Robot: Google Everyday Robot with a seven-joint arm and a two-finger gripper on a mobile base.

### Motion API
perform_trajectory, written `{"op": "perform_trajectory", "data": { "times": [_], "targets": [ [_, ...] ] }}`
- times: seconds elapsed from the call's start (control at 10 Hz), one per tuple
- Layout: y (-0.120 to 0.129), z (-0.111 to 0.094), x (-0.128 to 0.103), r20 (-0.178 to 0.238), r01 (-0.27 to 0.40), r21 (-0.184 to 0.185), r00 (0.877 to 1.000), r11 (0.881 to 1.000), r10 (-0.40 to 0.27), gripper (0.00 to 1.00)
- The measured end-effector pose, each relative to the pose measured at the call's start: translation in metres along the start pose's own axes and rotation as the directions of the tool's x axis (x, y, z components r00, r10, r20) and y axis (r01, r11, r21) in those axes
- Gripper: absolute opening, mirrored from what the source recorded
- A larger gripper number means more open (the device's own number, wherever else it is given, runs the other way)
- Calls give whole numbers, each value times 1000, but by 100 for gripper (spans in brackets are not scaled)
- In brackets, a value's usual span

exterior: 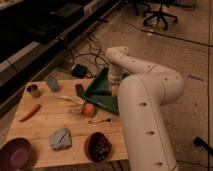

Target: Place brush in tray

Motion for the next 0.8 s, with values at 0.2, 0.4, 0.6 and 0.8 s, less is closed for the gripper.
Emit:
{"op": "perform_trajectory", "data": {
  "times": [0.2, 0.4, 0.6, 0.8],
  "targets": [
    [1, 0, 2, 9, -1, -5, 1000, 1000, 1, 39],
    [1, 0, 2, 9, -1, -5, 1000, 1000, 1, 39],
    [1, 1, 1, 8, 2, -6, 1000, 1000, -2, 39],
    [1, 1, 2, 8, 0, -6, 1000, 1000, 0, 39]
  ]
}}
